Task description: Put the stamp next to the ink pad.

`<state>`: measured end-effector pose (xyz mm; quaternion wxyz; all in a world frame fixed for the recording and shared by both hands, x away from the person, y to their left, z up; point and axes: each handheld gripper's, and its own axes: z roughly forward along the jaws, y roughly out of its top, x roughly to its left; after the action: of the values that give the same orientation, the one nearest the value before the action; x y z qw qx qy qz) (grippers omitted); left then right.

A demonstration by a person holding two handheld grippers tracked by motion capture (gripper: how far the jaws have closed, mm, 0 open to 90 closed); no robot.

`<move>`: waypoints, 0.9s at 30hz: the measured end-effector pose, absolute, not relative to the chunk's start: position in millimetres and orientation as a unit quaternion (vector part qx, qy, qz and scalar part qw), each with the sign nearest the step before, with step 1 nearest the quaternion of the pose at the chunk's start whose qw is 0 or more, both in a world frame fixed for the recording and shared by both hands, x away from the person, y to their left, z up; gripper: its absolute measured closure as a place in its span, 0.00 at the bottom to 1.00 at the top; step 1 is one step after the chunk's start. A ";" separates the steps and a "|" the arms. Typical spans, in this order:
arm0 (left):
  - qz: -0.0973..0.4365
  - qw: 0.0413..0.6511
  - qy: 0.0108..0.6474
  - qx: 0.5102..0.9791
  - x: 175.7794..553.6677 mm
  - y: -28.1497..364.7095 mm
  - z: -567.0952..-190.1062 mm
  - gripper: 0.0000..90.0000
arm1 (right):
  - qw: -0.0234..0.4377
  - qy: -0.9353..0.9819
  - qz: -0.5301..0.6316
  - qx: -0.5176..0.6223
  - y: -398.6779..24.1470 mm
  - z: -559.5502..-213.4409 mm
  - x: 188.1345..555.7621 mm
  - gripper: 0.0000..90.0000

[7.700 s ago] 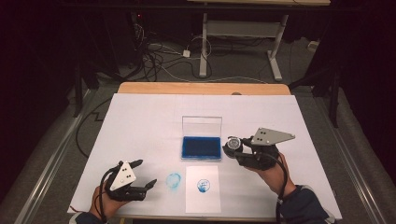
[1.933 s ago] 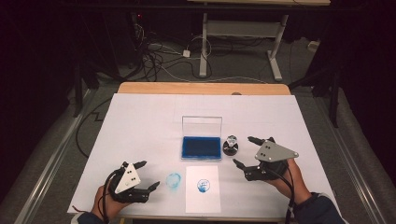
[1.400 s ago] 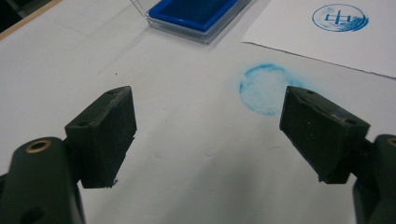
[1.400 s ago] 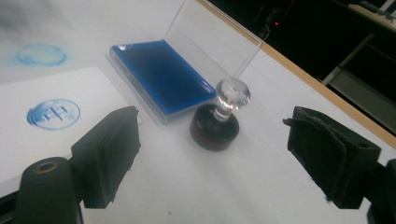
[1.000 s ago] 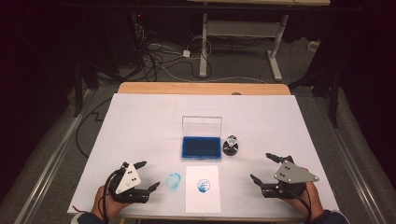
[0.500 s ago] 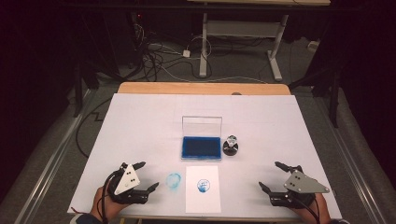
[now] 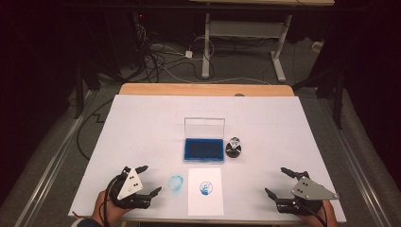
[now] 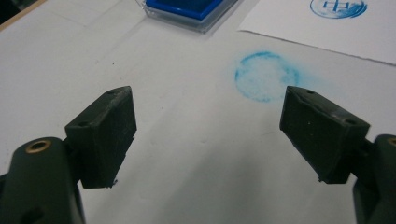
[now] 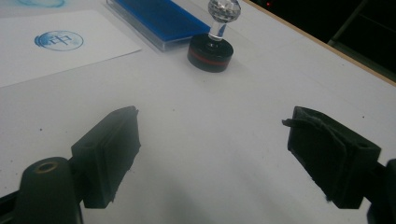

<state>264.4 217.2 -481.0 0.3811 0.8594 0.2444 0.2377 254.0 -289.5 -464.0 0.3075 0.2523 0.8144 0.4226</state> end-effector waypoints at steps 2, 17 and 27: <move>0.237 0.385 0.244 0.858 263.9 218.1 -480.7 0.20 | 0.306 0.817 0.421 0.249 -288.0 -464.4 253.0 0.18; 0.237 0.381 0.240 0.861 264.4 217.5 -480.6 0.20 | 0.311 0.816 0.420 0.247 -285.8 -462.7 251.5 0.18; 0.235 0.382 0.243 0.860 265.2 217.9 -481.2 0.20 | 0.312 0.818 0.419 0.243 -284.4 -463.1 252.3 0.18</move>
<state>265.2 217.9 -481.2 0.3819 0.8602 0.2429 0.2350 252.3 -284.4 -463.1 0.3116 0.2430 0.8175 0.4189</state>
